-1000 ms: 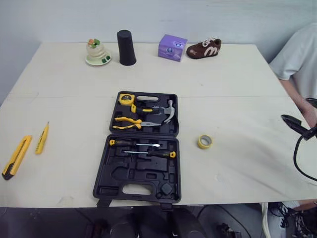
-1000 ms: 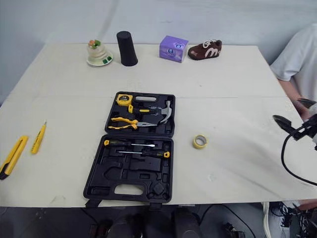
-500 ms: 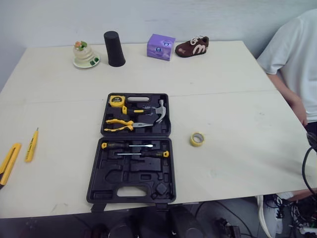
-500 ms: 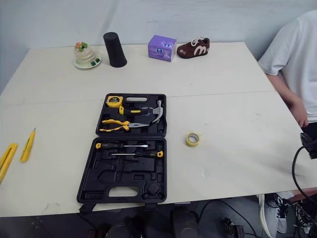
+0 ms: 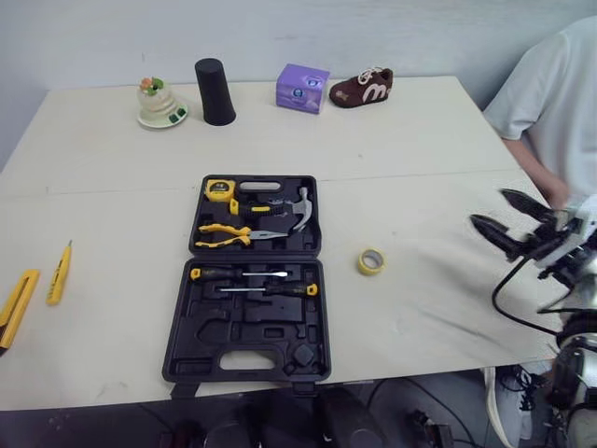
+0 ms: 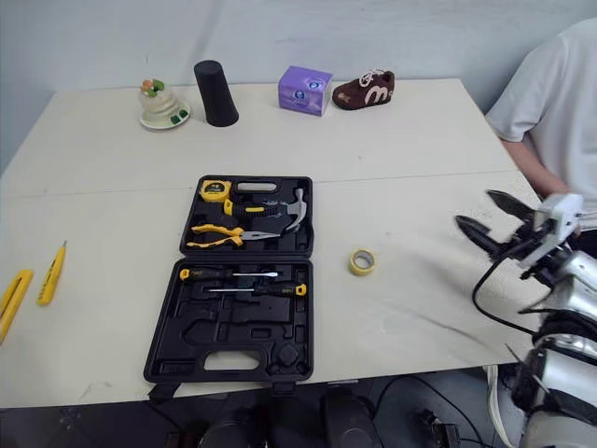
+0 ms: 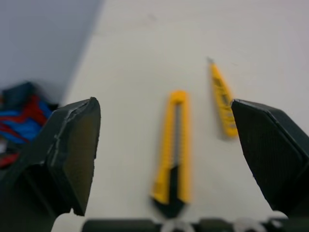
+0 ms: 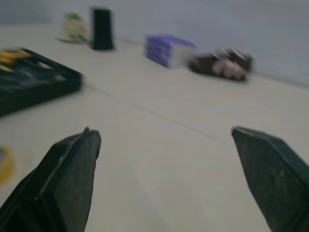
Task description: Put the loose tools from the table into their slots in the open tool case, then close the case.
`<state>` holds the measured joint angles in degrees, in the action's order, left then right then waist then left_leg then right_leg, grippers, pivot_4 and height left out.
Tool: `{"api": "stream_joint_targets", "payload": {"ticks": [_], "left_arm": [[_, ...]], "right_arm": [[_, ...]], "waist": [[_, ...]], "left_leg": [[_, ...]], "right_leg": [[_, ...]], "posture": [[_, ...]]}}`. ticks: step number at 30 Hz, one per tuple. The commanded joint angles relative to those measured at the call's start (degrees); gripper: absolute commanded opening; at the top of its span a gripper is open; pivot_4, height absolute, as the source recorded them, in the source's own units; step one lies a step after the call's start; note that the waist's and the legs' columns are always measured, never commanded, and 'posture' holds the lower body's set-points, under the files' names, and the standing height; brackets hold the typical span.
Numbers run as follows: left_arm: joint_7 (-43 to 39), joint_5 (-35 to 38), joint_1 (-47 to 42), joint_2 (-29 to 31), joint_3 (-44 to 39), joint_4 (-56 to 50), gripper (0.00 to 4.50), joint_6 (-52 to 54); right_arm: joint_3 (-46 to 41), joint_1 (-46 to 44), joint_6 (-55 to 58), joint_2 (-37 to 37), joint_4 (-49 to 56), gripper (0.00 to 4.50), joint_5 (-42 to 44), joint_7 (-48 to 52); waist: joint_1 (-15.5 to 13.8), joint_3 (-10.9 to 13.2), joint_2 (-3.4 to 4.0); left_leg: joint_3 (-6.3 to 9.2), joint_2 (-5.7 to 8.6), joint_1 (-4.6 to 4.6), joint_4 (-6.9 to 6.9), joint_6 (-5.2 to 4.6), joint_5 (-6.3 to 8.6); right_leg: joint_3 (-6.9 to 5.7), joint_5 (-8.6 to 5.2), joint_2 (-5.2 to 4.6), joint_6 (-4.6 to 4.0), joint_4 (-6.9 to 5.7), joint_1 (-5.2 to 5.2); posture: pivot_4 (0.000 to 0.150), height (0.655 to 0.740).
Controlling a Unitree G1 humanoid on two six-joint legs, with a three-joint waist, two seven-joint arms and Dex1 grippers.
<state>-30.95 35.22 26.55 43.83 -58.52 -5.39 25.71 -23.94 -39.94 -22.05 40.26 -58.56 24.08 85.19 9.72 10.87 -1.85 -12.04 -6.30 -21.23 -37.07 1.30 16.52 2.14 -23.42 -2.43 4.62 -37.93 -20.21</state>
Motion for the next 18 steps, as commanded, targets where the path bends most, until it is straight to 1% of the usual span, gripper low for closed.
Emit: {"api": "stream_joint_targets", "payload": {"ticks": [1, 2, 3, 8, 10, 12, 14, 18], "left_arm": [[9.1, 3.6, -1.3, 1.4, 1.5, -7.6, 4.5, 17.4], [11.4, 3.3, -2.0, 1.6, 2.1, -9.0, 4.5, 20.9], [12.7, 3.2, -3.5, 1.6, 2.6, -9.8, 4.5, 22.1], [16.6, 2.0, -9.6, 2.6, 5.7, -11.1, 4.5, 28.6], [18.0, 1.8, -14.2, 3.7, 8.6, -8.7, 4.5, 31.8], [17.0, 1.6, -17.7, 4.8, 12.1, -5.7, 4.5, 33.5], [15.7, 0.9, -19.4, 5.5, 14.0, -3.9, 4.5, 33.5], [16.8, -3.3, -24.8, 7.1, 18.8, 1.3, 4.5, 31.7]], "right_arm": [[5.9, 2.1, 2.9, -4.7, 19.4, 4.48, 3.6, 5.2], [6.9, 2.7, 4.6, -5.8, 23.3, 4.48, 4.5, 4.7], [8.0, 3.4, 6.1, -7.2, 27.4, 4.48, 5.2, 3.4], [13.4, 7.1, 12.3, -11.3, 42.7, 4.48, 6.3, -2.1], [16.0, 8.1, 14.4, -13.0, 48.1, 4.48, 6.7, -3.7], [17.8, 8.6, 16.4, -14.2, 51.5, 4.48, 7.1, -5.2], [18.8, 8.8, 17.4, -14.5, 53.0, 4.48, 7.2, -5.8], [20.5, 8.3, 17.8, -15.4, 55.5, 4.48, 7.1, -6.6]], "waist": [[-0.1, 0.0, 0.06], [-0.2, 0.0, 0.07], [-0.4, 0.0, 0.08], [-2.0, 0.0, 0.06], [-2.6, 0.0, 0.06], [-3.4, 0.0, 0.06], [-3.6, 0.0, 0.06], [-4.1, 0.0, 0.03]], "left_leg": [[0.03, 0.0, -0.01, 0.0, 0.01, -0.01], [0.04, -0.01, -0.02, 0.01, 0.02, -0.01], [0.09, -0.01, -0.09, 0.01, 0.05, -0.03], [0.21, 0.01, -0.23, -0.02, 0.06, -0.04], [0.22, 0.05, -0.23, -0.06, 0.05, -0.04], [0.23, 0.06, -0.23, -0.11, 0.02, -0.07], [0.23, 0.07, -0.23, -0.15, 0.04, -0.13], [0.22, 0.11, -0.23, -0.12, 0.04, -0.13]], "right_leg": [[0.01, 0.0, 0.0, 0.0, -0.02, -0.01], [0.02, 0.0, 0.0, 0.0, -0.05, -0.05], [0.0, 0.0, 0.0, 0.0, -0.08, -0.11], [-0.1, 0.0, -0.01, -0.01, -0.05, -0.19], [-0.13, 0.0, -0.05, -0.01, -0.07, -0.17], [-0.14, 0.0, -0.06, -0.01, -0.11, -0.18], [-0.15, 0.01, -0.06, -0.02, -0.23, -0.23], [-0.18, 0.0, -0.07, -0.03, -0.24, -0.27]], "posture": [[0.15, 0.74], [0.15, 0.74], [0.15, 0.74], [0.15, 0.74], [0.15, 0.74], [0.15, 0.74], [0.15, 0.74], [0.15, 0.74]]}}
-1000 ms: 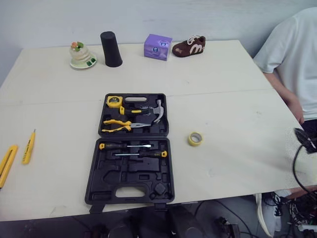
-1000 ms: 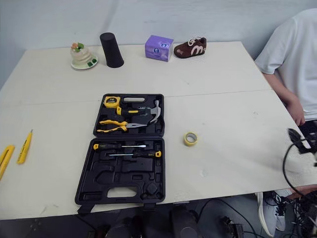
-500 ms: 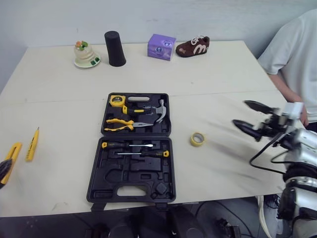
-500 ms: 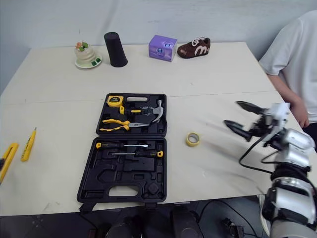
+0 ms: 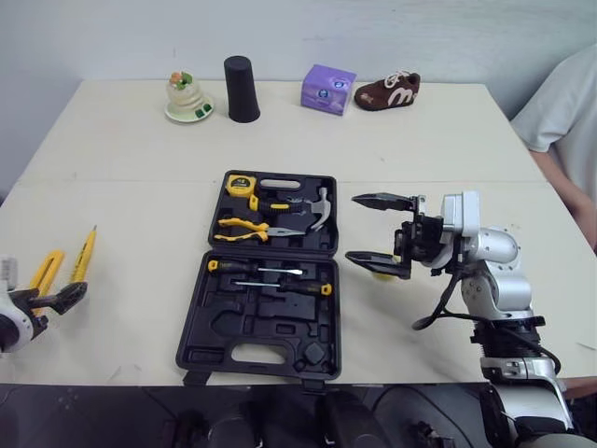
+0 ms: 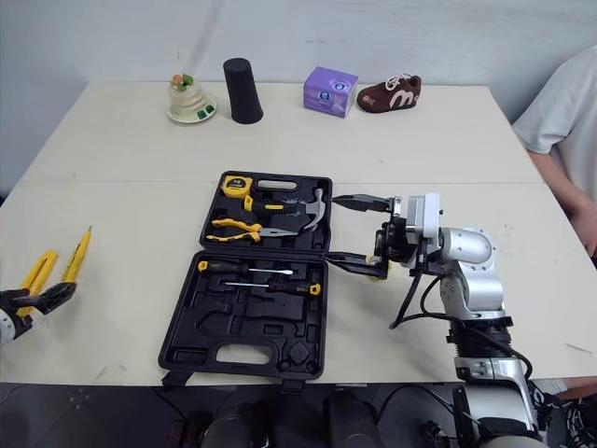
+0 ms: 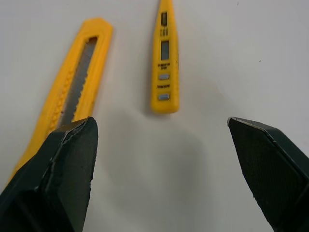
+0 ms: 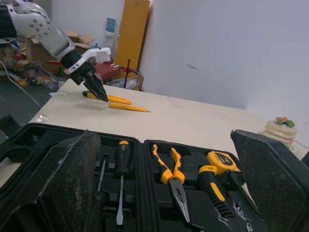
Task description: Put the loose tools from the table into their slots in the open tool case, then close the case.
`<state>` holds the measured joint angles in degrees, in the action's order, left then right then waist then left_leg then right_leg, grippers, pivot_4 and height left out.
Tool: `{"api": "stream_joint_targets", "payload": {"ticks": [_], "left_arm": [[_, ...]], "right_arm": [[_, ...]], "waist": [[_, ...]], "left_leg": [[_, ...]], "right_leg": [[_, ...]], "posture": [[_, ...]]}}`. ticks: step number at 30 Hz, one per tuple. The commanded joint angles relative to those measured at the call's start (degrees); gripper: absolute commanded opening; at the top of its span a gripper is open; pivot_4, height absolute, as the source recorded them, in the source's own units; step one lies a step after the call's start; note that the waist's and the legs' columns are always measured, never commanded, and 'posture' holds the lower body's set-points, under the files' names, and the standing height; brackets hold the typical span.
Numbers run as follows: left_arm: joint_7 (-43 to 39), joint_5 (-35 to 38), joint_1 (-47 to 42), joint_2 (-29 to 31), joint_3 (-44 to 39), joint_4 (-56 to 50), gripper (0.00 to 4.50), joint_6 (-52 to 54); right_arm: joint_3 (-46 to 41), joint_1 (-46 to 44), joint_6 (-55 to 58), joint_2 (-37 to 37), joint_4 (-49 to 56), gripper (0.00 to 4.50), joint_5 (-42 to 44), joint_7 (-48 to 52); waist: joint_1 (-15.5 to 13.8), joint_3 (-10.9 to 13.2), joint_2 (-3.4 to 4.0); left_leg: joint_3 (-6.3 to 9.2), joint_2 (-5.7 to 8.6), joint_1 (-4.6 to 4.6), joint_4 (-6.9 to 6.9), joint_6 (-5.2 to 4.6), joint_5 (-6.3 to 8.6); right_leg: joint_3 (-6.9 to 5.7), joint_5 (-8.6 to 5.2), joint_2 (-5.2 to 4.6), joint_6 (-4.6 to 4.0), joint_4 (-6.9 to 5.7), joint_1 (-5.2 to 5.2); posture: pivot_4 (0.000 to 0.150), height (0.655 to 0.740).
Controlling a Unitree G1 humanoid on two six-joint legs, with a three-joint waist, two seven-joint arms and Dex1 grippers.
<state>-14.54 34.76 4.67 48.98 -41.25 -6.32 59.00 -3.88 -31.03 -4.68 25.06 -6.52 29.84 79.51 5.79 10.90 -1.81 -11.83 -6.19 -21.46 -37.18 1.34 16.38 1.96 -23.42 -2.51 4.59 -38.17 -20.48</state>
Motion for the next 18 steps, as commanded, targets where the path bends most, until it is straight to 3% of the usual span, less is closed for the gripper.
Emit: {"api": "stream_joint_targets", "payload": {"ticks": [1, 18], "left_arm": [[0.1, -3.5, -4.0, 2.2, 2.4, 3.2, 4.5, -1.9], [-5.2, -9.9, -17.5, 1.1, 13.6, 17.3, 4.5, -6.1]], "right_arm": [[0.7, -0.6, 0.8, -0.3, 4.3, 4.48, 1.4, -1.3], [3.1, 0.4, 5.5, 0.5, 12.7, 4.48, 1.5, -6.9]], "waist": [[-0.2, 0.0, -0.01], [-1.1, 0.0, -0.04]], "left_leg": [[0.0, -0.02, 0.0, 0.01, 0.02, -0.01], [-0.1, -0.04, -0.02, -0.07, 0.04, -0.04]], "right_leg": [[0.01, -0.01, 0.02, -0.01, 0.01, -0.02], [0.06, -0.01, 0.04, -0.03, -0.24, -0.16]], "posture": [[0.15, 0.74], [0.15, 0.74]]}}
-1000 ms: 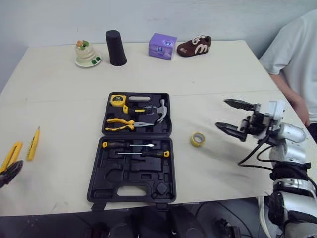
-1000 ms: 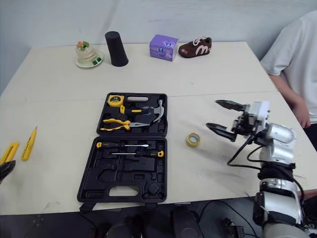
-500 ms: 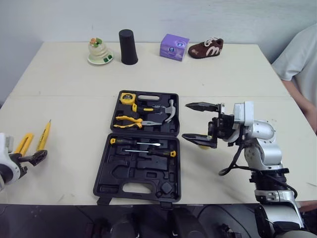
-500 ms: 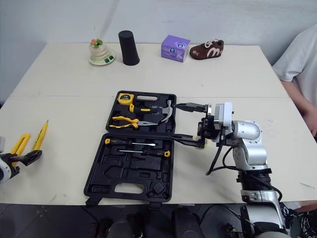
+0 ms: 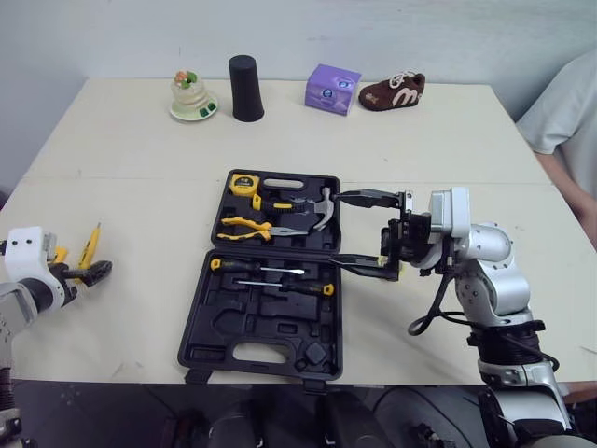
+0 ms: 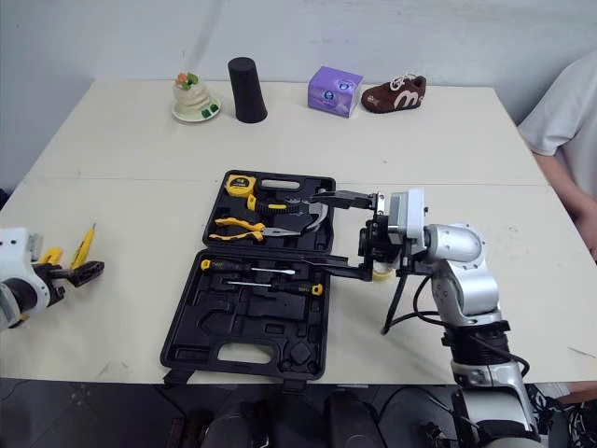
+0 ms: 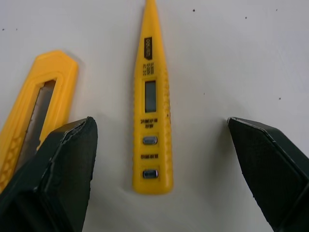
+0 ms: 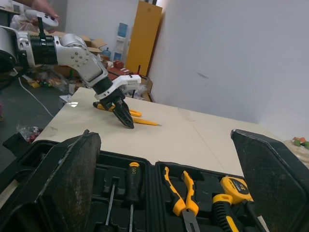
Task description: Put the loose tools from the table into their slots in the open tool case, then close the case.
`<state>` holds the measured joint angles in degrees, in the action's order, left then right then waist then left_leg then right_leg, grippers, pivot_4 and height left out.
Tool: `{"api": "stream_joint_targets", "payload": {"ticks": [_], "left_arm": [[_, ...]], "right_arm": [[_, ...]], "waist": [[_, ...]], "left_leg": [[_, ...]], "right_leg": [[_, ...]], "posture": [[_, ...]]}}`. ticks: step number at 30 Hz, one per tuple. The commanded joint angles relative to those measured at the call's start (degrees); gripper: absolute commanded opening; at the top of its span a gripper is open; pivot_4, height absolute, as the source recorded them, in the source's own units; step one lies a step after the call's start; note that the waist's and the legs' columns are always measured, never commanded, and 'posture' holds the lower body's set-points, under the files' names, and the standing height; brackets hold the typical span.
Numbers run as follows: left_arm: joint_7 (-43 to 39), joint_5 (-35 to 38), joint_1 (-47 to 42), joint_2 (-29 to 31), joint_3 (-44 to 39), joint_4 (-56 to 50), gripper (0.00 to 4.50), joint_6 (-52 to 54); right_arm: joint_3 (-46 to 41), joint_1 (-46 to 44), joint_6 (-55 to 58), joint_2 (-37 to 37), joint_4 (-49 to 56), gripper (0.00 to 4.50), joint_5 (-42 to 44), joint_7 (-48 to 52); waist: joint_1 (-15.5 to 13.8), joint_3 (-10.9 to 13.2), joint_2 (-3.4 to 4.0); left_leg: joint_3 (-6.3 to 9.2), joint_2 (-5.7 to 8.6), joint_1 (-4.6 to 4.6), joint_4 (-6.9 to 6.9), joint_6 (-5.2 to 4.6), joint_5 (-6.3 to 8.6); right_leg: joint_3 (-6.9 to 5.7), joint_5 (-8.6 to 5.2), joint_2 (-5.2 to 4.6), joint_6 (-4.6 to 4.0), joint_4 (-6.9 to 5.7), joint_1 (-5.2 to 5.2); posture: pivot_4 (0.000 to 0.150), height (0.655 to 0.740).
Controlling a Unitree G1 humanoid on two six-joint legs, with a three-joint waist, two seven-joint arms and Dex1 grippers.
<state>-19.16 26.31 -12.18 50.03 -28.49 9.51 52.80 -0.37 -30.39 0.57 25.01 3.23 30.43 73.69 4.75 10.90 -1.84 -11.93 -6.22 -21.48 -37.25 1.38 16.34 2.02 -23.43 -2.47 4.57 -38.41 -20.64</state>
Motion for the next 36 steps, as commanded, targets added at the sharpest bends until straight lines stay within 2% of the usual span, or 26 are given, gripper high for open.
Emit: {"api": "stream_joint_targets", "payload": {"ticks": [1, 4, 9, 10, 12, 17, 21, 25, 31, 34, 36], "left_arm": [[-1.0, -1.9, -0.9, 0.1, 1.8, 3.1, 4.24, 0.3], [-2.2, -2.9, -1.2, -0.2, 2.8, 5.6, 3.17, -0.5], [-3.8, -2.2, -1.5, -1.8, 2.9, 5.7, 0.73, -0.3], [-3.9, -2.5, -1.4, -1.8, 3.0, 5.7, 0.57, -0.8], [-4.1, -3.1, -1.1, -1.9, 2.8, 5.5, 0.53, -2.5], [-6.9, -3.7, -0.3, -2.0, 0.6, 0.5, 0.53, -14.5], [-21.9, -4.8, 4.4, 2.4, 2.7, -11.7, 0.53, -32.0], [-34.7, -0.3, 7.2, 6.5, 4.6, -21.0, 0.53, -34.5], [-44.2, -0.1, -0.3, 10.8, 17.6, -29.9, 0.53, -33.6], [-48.2, -7.5, -6.7, 12.1, 29.3, -31.1, 0.53, -34.4], [-49.3, -15.3, -13.0, 12.6, 36.9, -31.4, 0.53, -34.1]], "right_arm": [[-0.5, -0.3, 1.1, 0.3, 3.5, 4.5, 1.2, -2.1], [-0.8, -0.4, 2.9, -0.2, 4.5, 4.5, 2.2, -4.3], [-0.5, -0.5, 3.0, 0.4, 4.8, 4.5, 1.9, -4.1], [-0.4, -0.5, 3.1, 0.5, 4.9, 4.5, 1.8, -4.1], [-0.4, -0.4, 3.1, 0.8, 5.0, 4.5, 1.6, -3.9], [-0.7, 0.4, 3.2, 2.4, 5.7, 4.5, 1.2, -3.3], [-3.2, 3.3, 5.5, 9.3, 7.4, 4.5, 2.5, -0.2], [-4.7, 5.5, 6.3, 13.7, 7.9, 4.5, 3.7, 1.6], [-4.6, 8.3, 4.5, 15.4, 8.0, 4.5, 2.3, 2.4], [-4.1, 8.9, 4.1, 14.4, 8.3, 4.5, 1.9, 1.1], [-4.9, 9.0, 4.7, 14.3, 8.0, 4.5, 2.3, -0.1]], "waist": [[0.0, 0.0, 0.0], [0.0, 0.0, 0.02], [-0.1, 0.0, 0.03], [-0.2, 0.0, 0.03], [-0.2, 0.0, 0.03], [-0.4, 0.0, 0.03], [-0.8, 0.0, -0.36], [-1.2, 0.0, -0.28], [-1.3, 0.1, -0.17], [-1.4, 0.1, -0.16], [-1.5, 0.1, -0.16]], "left_leg": [[0.0, 0.0, 0.0, -0.01, 0.0, 0.0], [0.0, 0.01, 0.03, -0.03, 0.0, -0.02], [0.0, 0.04, 0.04, -0.06, -0.03, -0.05], [0.0, 0.05, 0.04, -0.06, -0.04, -0.05], [0.0, 0.07, 0.04, -0.05, -0.04, -0.06], [0.01, 0.07, 0.04, -0.04, -0.05, -0.06], [0.03, 0.02, -0.14, -0.02, -0.05, -0.06], [-0.01, 0.06, -0.17, 0.12, -0.05, -0.02], [-0.08, 0.14, -0.12, 0.15, 0.01, -0.01], [-0.08, 0.21, -0.12, 0.13, 0.01, -0.01], [-0.09, 0.24, -0.12, 0.12, 0.0, -0.01]], "right_leg": [[0.0, 0.0, 0.0, 0.0, -0.03, 0.0], [0.0, -0.01, -0.01, -0.02, -0.12, -0.02], [-0.01, -0.01, -0.07, -0.02, -0.18, 0.0], [-0.01, -0.01, -0.07, -0.02, -0.18, 0.01], [-0.01, -0.01, -0.1, -0.02, -0.18, 0.01], [-0.02, -0.01, -0.11, -0.02, -0.17, 0.0], [-0.09, -0.01, -0.09, -0.02, -0.08, -0.08], [-0.07, -0.01, -0.1, -0.02, 0.27, -0.04], [0.03, -0.01, 0.1, -0.02, 0.3, -0.03], [0.07, 0.0, 0.14, -0.02, 0.31, -0.03], [0.09, 0.0, 0.16, -0.01, 0.35, -0.02]], "posture": [[0.15, 0.74], [0.15, 0.74], [0.15, 0.74], [0.15, 0.74], [0.15, 0.74], [0.15, 0.74], [0.15, 0.74], [0.15, 0.74], [0.15, 0.74], [0.15, 0.74], [0.15, 0.74]]}}
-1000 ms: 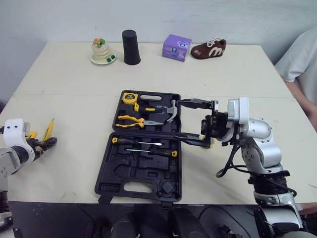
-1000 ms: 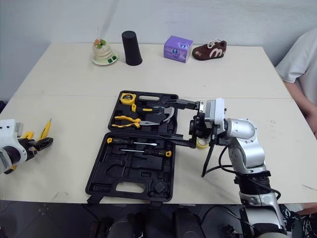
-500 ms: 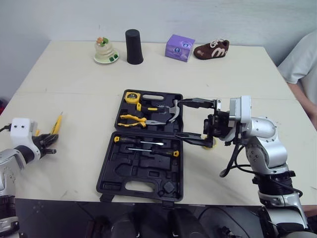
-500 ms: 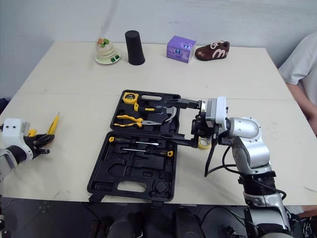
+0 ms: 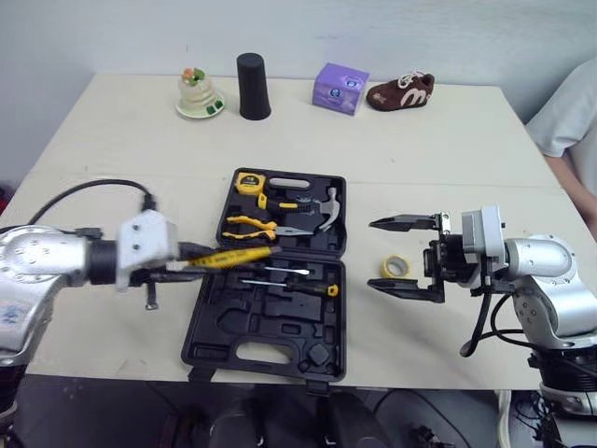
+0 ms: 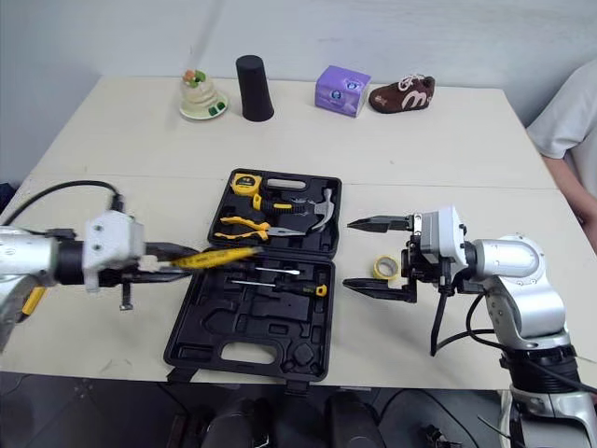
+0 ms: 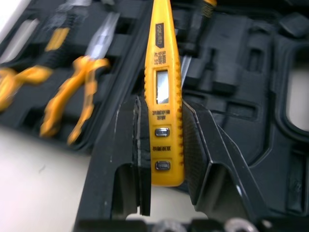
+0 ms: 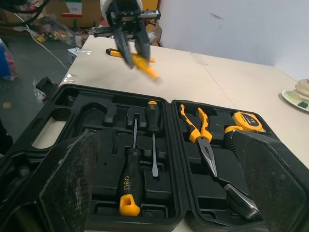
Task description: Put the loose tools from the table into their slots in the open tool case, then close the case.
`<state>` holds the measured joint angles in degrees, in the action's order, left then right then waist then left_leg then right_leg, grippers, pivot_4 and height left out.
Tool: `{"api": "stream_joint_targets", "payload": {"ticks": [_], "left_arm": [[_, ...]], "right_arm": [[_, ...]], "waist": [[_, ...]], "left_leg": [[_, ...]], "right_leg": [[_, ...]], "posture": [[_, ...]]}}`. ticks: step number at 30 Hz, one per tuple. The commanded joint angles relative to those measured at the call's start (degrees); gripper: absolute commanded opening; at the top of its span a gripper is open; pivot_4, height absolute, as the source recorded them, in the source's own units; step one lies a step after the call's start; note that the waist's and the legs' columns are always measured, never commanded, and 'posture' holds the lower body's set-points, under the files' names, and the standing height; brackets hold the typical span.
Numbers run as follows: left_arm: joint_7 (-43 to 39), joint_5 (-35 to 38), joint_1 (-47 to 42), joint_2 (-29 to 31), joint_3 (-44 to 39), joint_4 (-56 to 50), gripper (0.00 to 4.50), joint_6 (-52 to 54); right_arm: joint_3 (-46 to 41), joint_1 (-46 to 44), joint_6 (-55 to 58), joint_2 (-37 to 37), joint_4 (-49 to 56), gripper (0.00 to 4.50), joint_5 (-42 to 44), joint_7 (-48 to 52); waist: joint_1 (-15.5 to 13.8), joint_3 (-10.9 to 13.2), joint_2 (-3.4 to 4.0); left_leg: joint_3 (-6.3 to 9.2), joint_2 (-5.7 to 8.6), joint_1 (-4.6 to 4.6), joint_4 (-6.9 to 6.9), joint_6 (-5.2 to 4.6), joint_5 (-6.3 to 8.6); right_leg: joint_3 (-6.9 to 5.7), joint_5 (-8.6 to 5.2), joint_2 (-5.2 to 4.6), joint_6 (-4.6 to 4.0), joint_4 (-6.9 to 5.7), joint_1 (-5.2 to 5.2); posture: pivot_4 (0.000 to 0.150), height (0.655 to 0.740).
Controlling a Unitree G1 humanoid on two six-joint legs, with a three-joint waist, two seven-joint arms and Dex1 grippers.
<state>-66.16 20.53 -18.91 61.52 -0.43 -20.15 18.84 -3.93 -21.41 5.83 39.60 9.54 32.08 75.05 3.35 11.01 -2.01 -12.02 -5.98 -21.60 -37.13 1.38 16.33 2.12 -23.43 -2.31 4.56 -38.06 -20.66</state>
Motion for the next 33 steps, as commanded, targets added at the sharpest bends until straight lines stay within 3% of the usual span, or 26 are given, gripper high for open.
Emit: {"api": "stream_joint_targets", "payload": {"ticks": [1, 11, 27, 33], "left_arm": [[-2.4, -10.7, -9.3, 0.6, 11.7, -2.7, 0.53, 3.3], [-4.4, -15.5, -17.2, -2.4, 21.3, -5.1, 0.53, 14.3], [-2.2, -21.8, -15.1, 1.3, 20.8, -3.3, 0.53, 15.6], [-1.6, -20.8, -14.5, -1.1, 19.9, -3.7, 0.53, 16.8]], "right_arm": [[-1.7, 0.2, -0.9, 0.1, 1.5, 4.5, 0.5, -1.1], [-2.9, 2.2, -1.2, 0.5, 2.8, 4.5, 1.1, -1.7], [-4.7, 7.5, -6.7, 0.8, -0.4, 4.5, 1.3, 2.2], [-5.1, 8.1, -7.3, 0.9, -0.9, 4.5, 1.6, 3.4]], "waist": [[-0.2, 0.0, 0.0], [-0.1, 0.0, 0.01], [-0.2, 0.0, 0.01], [-0.3, 0.0, 0.01]], "left_leg": [[0.0, 0.02, -0.01, -0.02, 0.0, 0.0], [0.11, -0.15, -0.03, -0.05, 0.03, 0.01], [0.16, -0.24, 0.03, -0.44, 0.01, 0.0], [0.18, -0.29, 0.04, -0.5, 0.0, 0.01]], "right_leg": [[0.0, 0.0, 0.02, 0.0, -0.01, -0.01], [0.19, 0.01, 0.23, 0.01, -0.02, -0.07], [0.28, 0.01, 0.22, 0.01, -0.45, 0.0], [0.27, 0.01, 0.18, 0.01, -0.49, 0.04]], "posture": [[0.15, 0.74], [0.15, 0.74], [0.15, 0.74], [0.15, 0.74]]}}
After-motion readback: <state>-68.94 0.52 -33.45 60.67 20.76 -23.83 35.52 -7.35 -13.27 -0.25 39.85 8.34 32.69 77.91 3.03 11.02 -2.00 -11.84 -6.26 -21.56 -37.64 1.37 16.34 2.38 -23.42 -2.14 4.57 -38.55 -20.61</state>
